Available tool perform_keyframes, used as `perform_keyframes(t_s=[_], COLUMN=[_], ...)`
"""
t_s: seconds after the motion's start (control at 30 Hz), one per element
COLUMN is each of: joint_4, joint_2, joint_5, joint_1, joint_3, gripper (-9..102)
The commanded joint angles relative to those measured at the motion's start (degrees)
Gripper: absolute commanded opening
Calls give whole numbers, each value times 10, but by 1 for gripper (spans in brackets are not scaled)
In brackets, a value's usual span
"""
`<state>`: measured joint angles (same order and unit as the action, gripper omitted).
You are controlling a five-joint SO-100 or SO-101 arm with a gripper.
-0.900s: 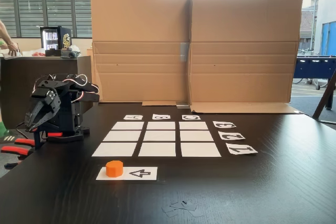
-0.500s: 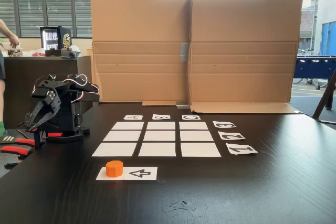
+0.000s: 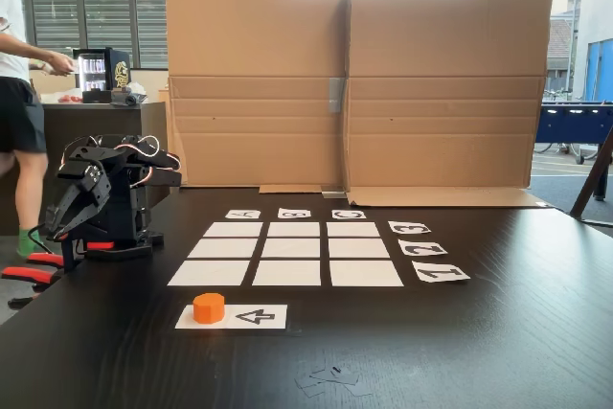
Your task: Pick up the round, orange token and place it in the grid on square B1.
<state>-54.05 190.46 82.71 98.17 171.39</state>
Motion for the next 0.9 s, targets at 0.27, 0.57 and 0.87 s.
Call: perform_keyframes(t_s=[0.27,0.57,0.87], joint_4=[0,-2,10], joint_2=[3,-15,-189], joint_5=[5,-3,-4], joint_1=[-4,-18,-37], joint_3=[-5,-11,-131], gripper=[-1,-1,0])
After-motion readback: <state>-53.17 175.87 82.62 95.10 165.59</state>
